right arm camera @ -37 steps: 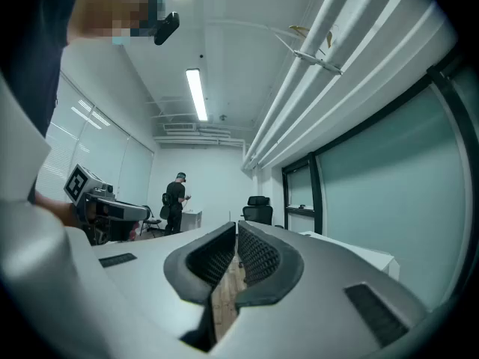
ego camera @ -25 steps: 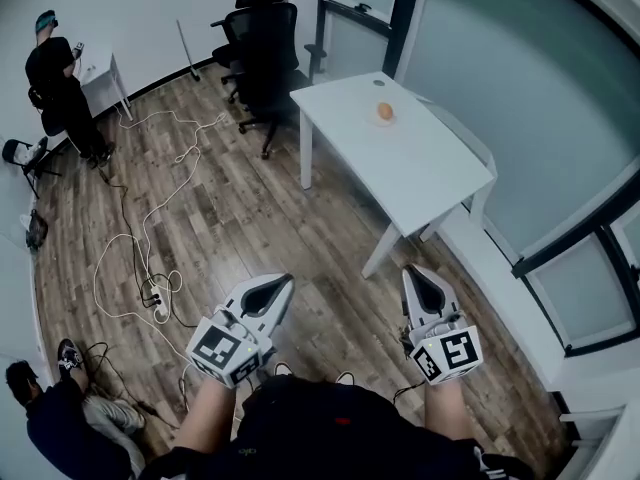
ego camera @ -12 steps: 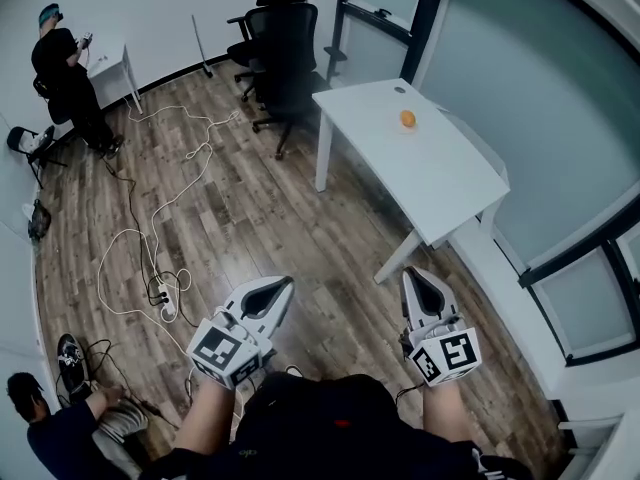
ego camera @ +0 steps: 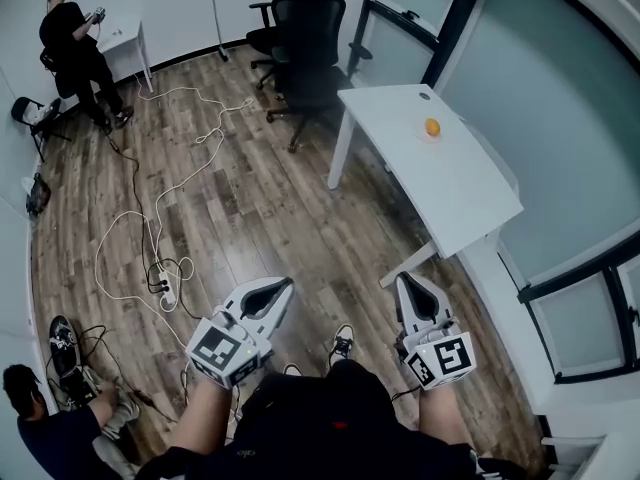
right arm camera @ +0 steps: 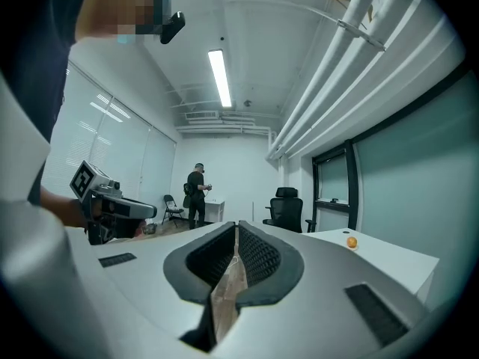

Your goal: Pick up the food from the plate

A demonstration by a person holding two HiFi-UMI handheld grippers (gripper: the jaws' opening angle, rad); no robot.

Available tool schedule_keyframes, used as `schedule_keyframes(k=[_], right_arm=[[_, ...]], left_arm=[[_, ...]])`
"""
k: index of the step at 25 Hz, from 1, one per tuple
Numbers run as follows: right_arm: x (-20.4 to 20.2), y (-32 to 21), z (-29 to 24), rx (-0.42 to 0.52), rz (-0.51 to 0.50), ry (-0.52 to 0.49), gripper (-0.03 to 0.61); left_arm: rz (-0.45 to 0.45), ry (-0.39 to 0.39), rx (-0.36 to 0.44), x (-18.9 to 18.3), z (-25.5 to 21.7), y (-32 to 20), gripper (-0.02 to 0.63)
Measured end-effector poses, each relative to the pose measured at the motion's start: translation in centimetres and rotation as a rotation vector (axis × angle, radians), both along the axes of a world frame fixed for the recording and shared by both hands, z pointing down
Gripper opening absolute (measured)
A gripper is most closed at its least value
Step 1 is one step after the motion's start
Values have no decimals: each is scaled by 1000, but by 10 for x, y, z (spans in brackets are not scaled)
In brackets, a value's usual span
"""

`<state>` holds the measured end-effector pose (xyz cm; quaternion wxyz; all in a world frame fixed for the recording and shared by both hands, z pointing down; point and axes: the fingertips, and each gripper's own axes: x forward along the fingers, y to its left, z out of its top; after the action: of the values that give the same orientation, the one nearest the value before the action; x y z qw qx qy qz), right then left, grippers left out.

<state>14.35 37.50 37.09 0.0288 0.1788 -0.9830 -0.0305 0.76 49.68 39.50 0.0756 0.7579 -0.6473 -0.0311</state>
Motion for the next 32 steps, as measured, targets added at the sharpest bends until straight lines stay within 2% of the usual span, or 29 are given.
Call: schedule_keyframes(k=[6, 10, 20, 25, 32], right_arm=[[-31, -29, 12, -4, -17, 22, 31], [-46, -67, 15, -21, -11, 22, 31], [-59, -197, 14, -64, -33, 0, 32], [-67, -265, 11, -80, -58, -20, 32], [-77, -333, 18, -121, -112, -37, 32]], left_arm=[[-30, -12, 10, -27, 0, -23, 23], [-39, -23, 3, -40, -1, -55, 23], [-82, -67, -56, -52, -16, -179, 23], [-78, -71, -27, -50, -21, -240, 23], [-119, -84, -46, -48, -28, -303, 23]])
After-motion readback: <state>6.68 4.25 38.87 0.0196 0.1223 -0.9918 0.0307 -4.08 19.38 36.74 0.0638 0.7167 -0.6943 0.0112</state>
